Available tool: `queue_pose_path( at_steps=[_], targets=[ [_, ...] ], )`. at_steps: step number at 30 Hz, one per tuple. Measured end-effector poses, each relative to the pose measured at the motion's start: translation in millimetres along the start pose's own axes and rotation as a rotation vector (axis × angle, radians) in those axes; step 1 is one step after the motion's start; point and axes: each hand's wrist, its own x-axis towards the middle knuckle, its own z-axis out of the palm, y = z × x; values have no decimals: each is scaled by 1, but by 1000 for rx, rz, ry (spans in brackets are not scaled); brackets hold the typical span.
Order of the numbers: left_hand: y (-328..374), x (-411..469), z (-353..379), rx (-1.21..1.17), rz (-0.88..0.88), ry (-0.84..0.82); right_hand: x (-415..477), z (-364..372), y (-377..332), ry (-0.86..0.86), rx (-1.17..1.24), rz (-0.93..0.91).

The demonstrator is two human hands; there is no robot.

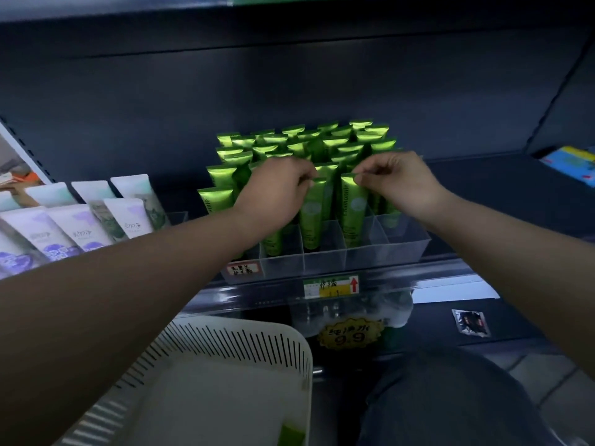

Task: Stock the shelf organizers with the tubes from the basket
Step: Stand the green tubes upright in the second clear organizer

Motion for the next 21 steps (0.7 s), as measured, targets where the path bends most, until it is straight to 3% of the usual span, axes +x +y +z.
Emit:
queue_pose_path(
  at_steps=[11, 21],
  targets=[
    [4, -5, -5, 77, 42, -56, -3, 5, -8, -5, -54, -40],
    [7, -22, -26, 252, 84, -140, -22, 5, -32, -53, -449, -70]
  ],
)
